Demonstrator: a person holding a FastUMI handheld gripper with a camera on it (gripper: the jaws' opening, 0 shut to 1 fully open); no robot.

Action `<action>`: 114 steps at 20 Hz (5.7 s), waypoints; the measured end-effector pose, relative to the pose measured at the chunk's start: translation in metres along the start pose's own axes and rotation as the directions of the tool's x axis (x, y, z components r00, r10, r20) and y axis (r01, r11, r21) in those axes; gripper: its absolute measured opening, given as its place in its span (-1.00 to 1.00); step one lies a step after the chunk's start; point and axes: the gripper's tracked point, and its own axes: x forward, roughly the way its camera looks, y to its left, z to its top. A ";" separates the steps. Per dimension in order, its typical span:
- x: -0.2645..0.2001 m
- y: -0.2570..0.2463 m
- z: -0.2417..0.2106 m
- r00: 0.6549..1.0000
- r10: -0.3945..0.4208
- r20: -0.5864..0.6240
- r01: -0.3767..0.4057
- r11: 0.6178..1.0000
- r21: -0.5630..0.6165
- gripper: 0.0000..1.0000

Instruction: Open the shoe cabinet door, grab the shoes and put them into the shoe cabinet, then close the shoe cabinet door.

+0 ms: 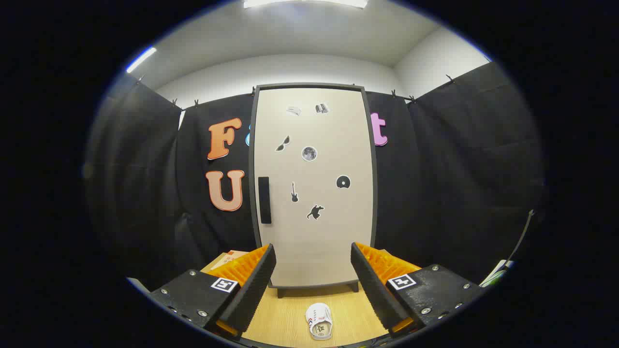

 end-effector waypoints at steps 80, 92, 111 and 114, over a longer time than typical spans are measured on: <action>0.221 0.122 0.017 0.994 0.102 -0.038 -0.102 0.995 0.001 -0.40; 0.168 0.064 0.017 0.996 0.073 -0.048 -0.074 0.997 -0.015 -0.41; 0.118 -0.109 0.013 0.985 -0.164 -0.060 0.164 0.986 -0.007 -0.51; 0.113 -0.123 0.017 0.983 -0.174 -0.062 0.174 0.985 -0.001 -0.51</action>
